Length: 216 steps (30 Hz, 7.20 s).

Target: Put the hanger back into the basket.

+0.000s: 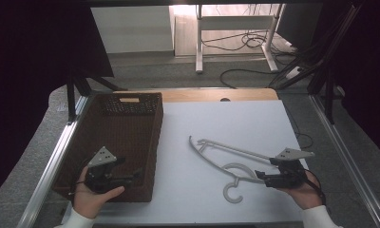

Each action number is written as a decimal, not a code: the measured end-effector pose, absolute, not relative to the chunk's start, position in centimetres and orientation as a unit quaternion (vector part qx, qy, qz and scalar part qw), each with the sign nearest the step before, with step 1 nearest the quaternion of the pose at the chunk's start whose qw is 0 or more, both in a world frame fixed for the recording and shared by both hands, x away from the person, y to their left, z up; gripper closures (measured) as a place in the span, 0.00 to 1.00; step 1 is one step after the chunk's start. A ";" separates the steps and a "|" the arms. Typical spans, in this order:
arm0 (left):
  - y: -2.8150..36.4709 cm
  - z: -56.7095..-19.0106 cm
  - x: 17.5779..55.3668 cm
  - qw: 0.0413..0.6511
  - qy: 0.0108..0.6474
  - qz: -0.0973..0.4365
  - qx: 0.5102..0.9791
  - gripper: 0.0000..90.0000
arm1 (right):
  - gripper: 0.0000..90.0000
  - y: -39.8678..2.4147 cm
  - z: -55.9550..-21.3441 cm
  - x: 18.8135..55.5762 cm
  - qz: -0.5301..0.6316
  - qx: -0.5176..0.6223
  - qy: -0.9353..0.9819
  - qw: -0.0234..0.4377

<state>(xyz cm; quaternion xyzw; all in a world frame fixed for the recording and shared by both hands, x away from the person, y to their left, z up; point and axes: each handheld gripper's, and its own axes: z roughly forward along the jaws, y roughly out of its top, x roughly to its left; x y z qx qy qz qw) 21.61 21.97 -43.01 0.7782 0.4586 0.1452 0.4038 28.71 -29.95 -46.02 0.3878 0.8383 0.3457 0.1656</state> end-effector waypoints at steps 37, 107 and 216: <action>22.7 -42.8 21.3 0.409 0.466 0.145 0.771 0.25 | 0.42 -29.6 -46.0 30.2 0.314 0.382 0.855 0.157; 22.7 -42.9 21.1 0.409 0.464 0.143 0.772 0.25 | 0.91 -22.6 -49.3 34.6 0.145 0.306 0.934 0.113; 2.1 -45.0 30.0 0.587 0.335 -0.067 0.734 0.85 | 0.91 -20.7 -42.1 36.0 0.641 0.476 0.578 -0.169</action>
